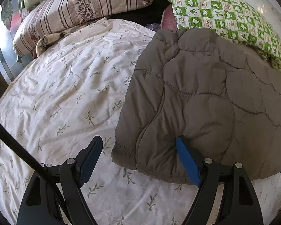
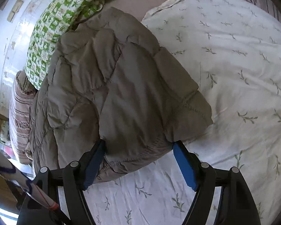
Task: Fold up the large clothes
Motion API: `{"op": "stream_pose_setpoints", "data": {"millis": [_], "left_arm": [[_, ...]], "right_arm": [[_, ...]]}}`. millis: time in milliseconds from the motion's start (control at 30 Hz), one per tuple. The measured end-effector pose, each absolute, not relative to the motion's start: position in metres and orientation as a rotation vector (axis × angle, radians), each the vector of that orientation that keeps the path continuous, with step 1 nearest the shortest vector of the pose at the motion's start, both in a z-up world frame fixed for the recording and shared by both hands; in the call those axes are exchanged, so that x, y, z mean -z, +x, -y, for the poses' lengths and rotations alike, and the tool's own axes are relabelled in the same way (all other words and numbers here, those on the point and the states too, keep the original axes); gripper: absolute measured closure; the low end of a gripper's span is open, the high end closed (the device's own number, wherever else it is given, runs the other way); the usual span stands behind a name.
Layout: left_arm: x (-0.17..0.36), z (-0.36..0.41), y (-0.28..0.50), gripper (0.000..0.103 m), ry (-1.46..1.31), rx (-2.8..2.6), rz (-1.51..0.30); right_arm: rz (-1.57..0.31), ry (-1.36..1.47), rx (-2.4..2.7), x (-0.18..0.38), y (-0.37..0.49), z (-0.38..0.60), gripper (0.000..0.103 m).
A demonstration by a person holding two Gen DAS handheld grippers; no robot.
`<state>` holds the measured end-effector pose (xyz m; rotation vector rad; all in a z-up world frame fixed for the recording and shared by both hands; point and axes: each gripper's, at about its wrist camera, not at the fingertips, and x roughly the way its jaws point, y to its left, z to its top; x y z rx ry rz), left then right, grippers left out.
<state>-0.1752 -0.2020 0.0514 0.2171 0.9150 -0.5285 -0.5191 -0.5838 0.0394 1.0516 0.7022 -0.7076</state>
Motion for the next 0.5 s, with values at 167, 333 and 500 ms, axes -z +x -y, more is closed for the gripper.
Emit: {"op": "stream_pose_setpoints", "data": {"millis": [167, 333, 500], "left_arm": [[-0.054, 0.204, -0.181, 0.023, 0.232, 0.506, -0.881], [-0.056, 0.204, -0.184, 0.023, 0.246, 0.503, -0.868], [-0.056, 0.204, -0.184, 0.023, 0.248, 0.502, -0.865]], "right_arm": [[-0.650, 1.069, 0.753, -0.047, -0.534, 0.583, 0.022], [-0.600, 1.114, 0.782, -0.050, -0.548, 0.590, 0.020], [-0.595, 1.133, 0.777, -0.048, -0.549, 0.589, 0.020]]}}
